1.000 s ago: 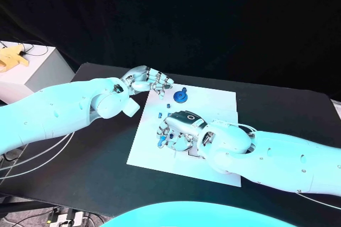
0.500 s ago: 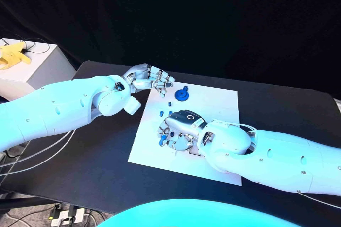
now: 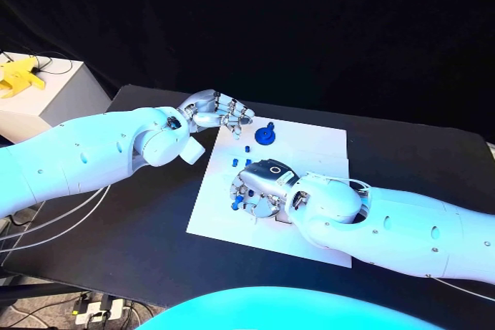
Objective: Assemble the parts on the task board
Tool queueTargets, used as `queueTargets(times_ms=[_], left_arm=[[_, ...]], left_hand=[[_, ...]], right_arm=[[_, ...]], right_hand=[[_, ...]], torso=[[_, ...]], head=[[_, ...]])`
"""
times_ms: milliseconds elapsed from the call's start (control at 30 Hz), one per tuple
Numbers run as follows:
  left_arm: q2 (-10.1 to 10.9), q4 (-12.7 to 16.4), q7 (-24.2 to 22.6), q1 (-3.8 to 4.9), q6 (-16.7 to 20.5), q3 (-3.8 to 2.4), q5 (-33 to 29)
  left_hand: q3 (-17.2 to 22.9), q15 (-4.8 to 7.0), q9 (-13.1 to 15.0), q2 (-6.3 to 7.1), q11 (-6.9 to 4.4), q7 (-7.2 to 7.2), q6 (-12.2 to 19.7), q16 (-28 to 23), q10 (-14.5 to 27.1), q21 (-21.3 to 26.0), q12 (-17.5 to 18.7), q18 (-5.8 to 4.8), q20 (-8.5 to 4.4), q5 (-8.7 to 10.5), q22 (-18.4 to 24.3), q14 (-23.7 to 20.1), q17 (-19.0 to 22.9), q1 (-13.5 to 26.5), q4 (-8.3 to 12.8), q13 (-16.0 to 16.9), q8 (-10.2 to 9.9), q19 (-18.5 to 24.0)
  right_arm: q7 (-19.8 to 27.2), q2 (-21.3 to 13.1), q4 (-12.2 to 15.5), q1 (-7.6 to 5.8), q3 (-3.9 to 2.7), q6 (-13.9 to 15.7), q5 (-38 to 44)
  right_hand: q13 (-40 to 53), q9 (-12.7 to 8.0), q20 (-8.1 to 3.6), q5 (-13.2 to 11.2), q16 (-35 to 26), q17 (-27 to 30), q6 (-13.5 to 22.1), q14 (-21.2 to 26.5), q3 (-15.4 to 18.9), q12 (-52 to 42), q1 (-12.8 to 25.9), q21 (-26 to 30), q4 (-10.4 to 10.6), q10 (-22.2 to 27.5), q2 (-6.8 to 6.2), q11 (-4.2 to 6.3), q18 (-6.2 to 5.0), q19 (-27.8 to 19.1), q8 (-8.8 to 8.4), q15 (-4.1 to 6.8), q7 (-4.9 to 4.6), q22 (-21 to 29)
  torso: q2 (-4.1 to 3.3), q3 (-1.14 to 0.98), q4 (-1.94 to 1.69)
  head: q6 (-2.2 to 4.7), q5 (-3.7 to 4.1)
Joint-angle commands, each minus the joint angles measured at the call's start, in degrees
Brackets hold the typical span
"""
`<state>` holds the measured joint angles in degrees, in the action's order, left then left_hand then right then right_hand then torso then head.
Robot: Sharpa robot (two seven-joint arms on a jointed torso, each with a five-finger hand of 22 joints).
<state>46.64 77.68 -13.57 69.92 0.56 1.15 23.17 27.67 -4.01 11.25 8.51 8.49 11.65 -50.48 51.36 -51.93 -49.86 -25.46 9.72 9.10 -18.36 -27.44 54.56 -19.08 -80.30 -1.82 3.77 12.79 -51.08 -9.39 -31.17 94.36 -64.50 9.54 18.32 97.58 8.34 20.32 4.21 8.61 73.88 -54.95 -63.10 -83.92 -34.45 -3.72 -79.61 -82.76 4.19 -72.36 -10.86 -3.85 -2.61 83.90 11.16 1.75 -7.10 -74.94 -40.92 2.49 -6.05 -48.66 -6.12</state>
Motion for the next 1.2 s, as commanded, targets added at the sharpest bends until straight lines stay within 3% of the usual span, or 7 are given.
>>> queueTargets(times_ms=[33, 500, 567, 667, 800, 1000, 1200], left_arm=[[-0.1, 0.1, -0.5, 0.02, -0.9, -0.04, -0.5], [-0.1, 0.0, -0.5, 0.01, -1.0, -0.04, -0.3], [-0.1, 0.0, -0.5, 0.01, -1.0, -0.04, -0.3], [-0.1, 0.0, -0.5, 0.01, -1.0, -0.04, -0.3], [-0.1, 0.0, -0.4, 0.01, -1.0, -0.04, -0.3], [-0.1, 0.0, -0.2, 0.00, -1.2, -0.04, -0.3], [-0.1, 0.0, -0.2, 0.00, -1.2, -0.04, -0.3]], left_hand=[[-0.1, -0.15, -0.1, -0.24, -0.03, 0.30, 0.0, -0.2, 0.3, -0.2, 0.2, 0.81, 0.04, -0.08, 0.0, -0.1, 0.0, -0.4, -0.1, 0.1, 0.1, 0.3], [-0.1, -0.15, -0.1, -0.24, -0.03, 0.30, 0.0, -0.2, 0.3, -0.2, 0.2, 0.81, 0.04, -0.08, 0.0, -0.1, 0.0, -0.4, -0.1, 0.1, 0.1, 0.3], [-0.1, -0.15, -0.1, -0.24, -0.03, 0.30, 0.0, -0.2, 0.3, -0.2, 0.2, 0.81, 0.04, -0.08, 0.0, -0.1, 0.0, -0.4, -0.1, 0.1, 0.1, 0.3], [-0.1, -0.15, -0.1, -0.24, -0.03, 0.30, 0.0, -0.2, 0.3, -0.2, 0.2, 0.81, 0.04, -0.08, 0.0, -0.1, 0.0, -0.4, -0.1, 0.1, 0.1, 0.3], [-0.1, -0.15, -0.1, -0.24, -0.03, 0.30, 0.0, -0.2, 0.3, -0.2, 0.2, 0.81, 0.04, -0.08, 0.0, -0.1, 0.0, -0.4, -0.1, 0.1, 0.1, 0.3], [0.0, -0.15, -0.1, -0.27, -0.03, 0.30, 0.0, -0.3, 0.3, -0.2, 0.3, 0.82, 0.04, -0.09, -0.1, -0.1, -0.1, -0.4, -0.1, 0.1, 0.2, 0.3], [0.0, -0.15, -0.1, -0.27, -0.03, 0.30, 0.0, -0.3, 0.3, -0.2, 0.3, 0.82, 0.04, -0.09, -0.1, -0.1, -0.1, -0.4, -0.1, 0.1, 0.2, 0.3]], right_arm=[[-0.4, 0.2, -0.3, 0.20, 0.12, -2.1, 1.9], [-1.2, 0.7, -0.8, 0.56, 0.27, -1.3, 4.2], [-0.3, 0.7, -0.8, 0.58, 0.29, -0.8, 4.0], [0.8, 0.7, -0.8, 0.59, 0.32, 0.0, 3.4], [1.9, 0.6, -0.8, 0.59, 0.34, 0.8, 2.8], [2.5, 0.4, -0.6, 0.59, 0.36, 1.2, 2.2], [2.6, 0.3, -0.6, 0.59, 0.37, 1.4, 2.1]], right_hand=[[0.1, -0.1, -0.28, 0.2, 0.1, -0.1, -0.1, 0.1, 0.0, -0.2, 0.3, -0.1, -0.4, -1.1, 0.13, 0.73, 0.53, 3.4, 0.33, -0.09, -0.04, -6.3], [0.1, 0.1, -0.23, 0.1, -0.3, 0.7, 0.2, 0.3, -0.1, 0.0, 0.5, 0.2, -0.7, -0.9, -0.19, 0.66, 0.43, 3.3, 0.26, -0.14, -0.11, -5.9], [0.0, 0.1, -0.04, -0.1, -1.1, 2.3, 1.2, 0.8, -0.2, 0.2, 1.4, 1.3, -1.0, 0.0, -0.87, 0.29, 0.15, 2.8, -0.19, -0.41, -0.50, -4.7], [-0.9, -0.4, 0.84, 0.7, -1.6, 3.2, 4.5, 1.1, 0.8, 0.2, 4.4, 3.4, -0.3, 4.3, -3.44, -1.00, -0.34, 2.0, -2.00, -1.45, -1.54, -2.4], [-2.6, -0.9, 1.59, -1.0, -2.5, 5.0, 7.5, 1.6, 4.1, 0.1, 5.7, 7.4, -0.1, 10.7, -4.71, -1.63, -1.38, 0.5, -3.81, -2.01, -1.78, 2.1], [-3.6, -1.1, 1.86, -0.7, -2.8, 6.0, 8.3, 1.8, 9.2, -1.3, 4.4, 8.3, -0.1, 12.9, -3.26, -1.83, -1.53, 0.4, -4.58, -2.18, -1.95, 2.8], [-3.7, -1.2, 1.86, -0.5, -2.9, 6.3, 8.4, 1.8, 9.8, -1.6, 4.1, 8.4, -0.1, 13.2, -2.90, -1.84, -1.55, 0.5, -4.69, -2.19, -1.96, 2.9]], torso=[[0.00, 0.00, 0.04], [0.04, -0.08, 0.08], [0.04, -0.08, 0.08], [0.07, -0.08, 0.11], [0.06, -0.08, 0.11], [0.04, -0.09, 0.07], [0.07, -0.07, 0.07]], head=[[-0.17, -0.06], [-0.35, -0.15], [-0.35, -0.15], [-0.36, -0.24], [-0.35, -0.24], [-0.37, -0.18], [-0.39, -0.14]])
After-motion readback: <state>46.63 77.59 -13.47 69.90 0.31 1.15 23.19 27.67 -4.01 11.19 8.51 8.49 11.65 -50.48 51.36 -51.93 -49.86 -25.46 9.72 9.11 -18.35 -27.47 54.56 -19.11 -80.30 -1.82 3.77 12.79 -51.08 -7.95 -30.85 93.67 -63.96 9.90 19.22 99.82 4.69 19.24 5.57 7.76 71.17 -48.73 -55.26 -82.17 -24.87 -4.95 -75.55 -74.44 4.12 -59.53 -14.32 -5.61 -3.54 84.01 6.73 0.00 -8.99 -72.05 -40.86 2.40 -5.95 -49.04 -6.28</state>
